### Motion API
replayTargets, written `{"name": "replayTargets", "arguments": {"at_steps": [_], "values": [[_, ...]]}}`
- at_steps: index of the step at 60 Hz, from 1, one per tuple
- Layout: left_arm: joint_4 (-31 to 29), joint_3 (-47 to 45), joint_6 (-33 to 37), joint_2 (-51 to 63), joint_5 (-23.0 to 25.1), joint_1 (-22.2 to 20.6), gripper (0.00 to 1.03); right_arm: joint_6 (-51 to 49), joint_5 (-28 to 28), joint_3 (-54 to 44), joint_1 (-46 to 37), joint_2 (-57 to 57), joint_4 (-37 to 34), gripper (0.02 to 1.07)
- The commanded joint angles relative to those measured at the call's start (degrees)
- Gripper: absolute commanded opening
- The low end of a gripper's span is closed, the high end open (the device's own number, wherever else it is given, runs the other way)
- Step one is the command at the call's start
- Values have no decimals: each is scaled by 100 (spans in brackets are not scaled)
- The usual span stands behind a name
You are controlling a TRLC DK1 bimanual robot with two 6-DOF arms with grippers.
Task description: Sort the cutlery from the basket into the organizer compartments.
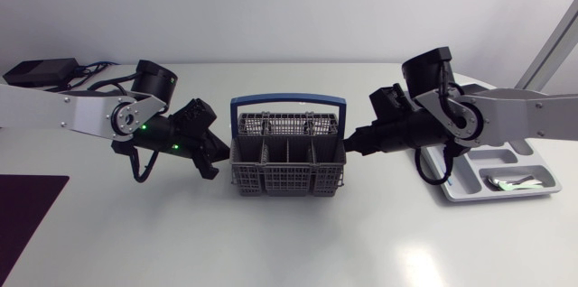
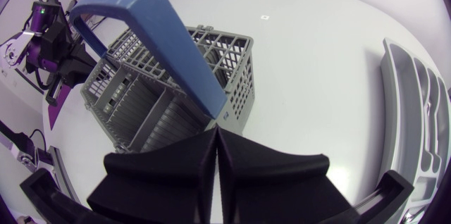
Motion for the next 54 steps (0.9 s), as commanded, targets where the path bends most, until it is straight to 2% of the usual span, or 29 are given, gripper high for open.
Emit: {"name": "replayTargets", "arguments": {"at_steps": [1,25,38,44,54], "values": [[83,126,-48,-34,85,-6,3,103,-60,129,107,137,-28,8],[118,56,-48,-52,85,55,3,103,63,93,-95,146,-19,8],[118,-234,-30,-421,102,477,3,15,336,-258,-298,-434,-28,8],[118,-428,-74,-869,129,662,3,-47,380,-416,-412,-812,-54,8],[153,-788,-268,-1643,120,882,6,-249,758,-768,-561,-1480,-37,8]]}}
